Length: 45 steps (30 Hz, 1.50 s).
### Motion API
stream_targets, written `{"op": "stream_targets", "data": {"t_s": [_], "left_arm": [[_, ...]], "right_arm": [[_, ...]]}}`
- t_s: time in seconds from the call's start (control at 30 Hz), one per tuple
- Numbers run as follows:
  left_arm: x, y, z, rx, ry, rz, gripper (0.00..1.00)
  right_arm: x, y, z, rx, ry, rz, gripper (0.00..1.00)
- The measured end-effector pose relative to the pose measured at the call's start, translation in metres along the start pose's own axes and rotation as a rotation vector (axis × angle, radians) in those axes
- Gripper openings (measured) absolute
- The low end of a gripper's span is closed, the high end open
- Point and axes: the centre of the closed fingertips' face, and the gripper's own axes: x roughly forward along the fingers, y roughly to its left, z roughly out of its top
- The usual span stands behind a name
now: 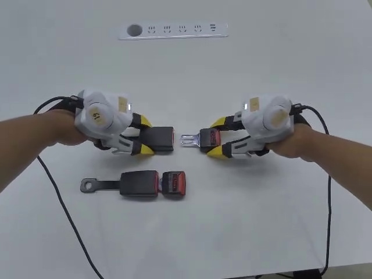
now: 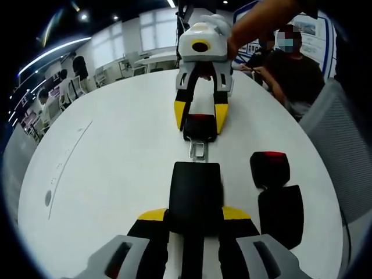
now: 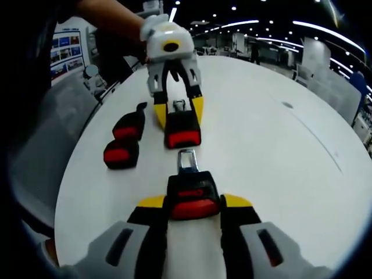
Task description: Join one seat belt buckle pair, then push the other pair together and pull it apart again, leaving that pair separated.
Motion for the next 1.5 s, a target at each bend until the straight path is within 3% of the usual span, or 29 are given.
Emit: {"op": "stream_targets", "data": {"t_s": [0.23, 0.53, 0.57, 0.7, 0.87, 1.03, 1.17, 1.5], "left_arm": [[0.0, 0.0, 0.0, 0.003, 0.005, -0.003, 0.34], [0.001, -0.002, 0.002, 0.011, 0.003, -0.009, 0.34], [0.001, -0.002, 0.002, 0.008, -0.001, -0.009, 0.34], [0.001, -0.002, 0.002, 0.006, -0.009, -0.008, 0.34], [0.002, -0.001, 0.003, 0.006, 0.019, -0.013, 0.33], [0.002, -0.002, 0.002, 0.023, 0.041, -0.03, 0.33], [0.002, -0.001, 0.001, 0.012, 0.028, -0.032, 0.33], [0.003, -0.002, 0.002, 0.019, 0.043, -0.037, 0.33]], "right_arm": [[0.008, -0.002, 0.009, 0.003, -0.007, 0.009, 0.35], [0.016, -0.005, 0.017, -0.058, 0.023, 0.036, 0.35], [0.015, -0.005, 0.016, -0.029, 0.02, 0.038, 0.35], [0.018, -0.005, 0.017, -0.024, 0.049, 0.027, 0.35], [0.019, -0.007, 0.016, -0.011, 0.045, 0.027, 0.34], [0.032, -0.004, 0.027, 0.007, 0.047, 0.017, 0.34], [0.03, -0.006, 0.027, 0.044, 0.043, 0.007, 0.34], [0.033, -0.005, 0.026, 0.021, 0.095, 0.004, 0.34]]}}
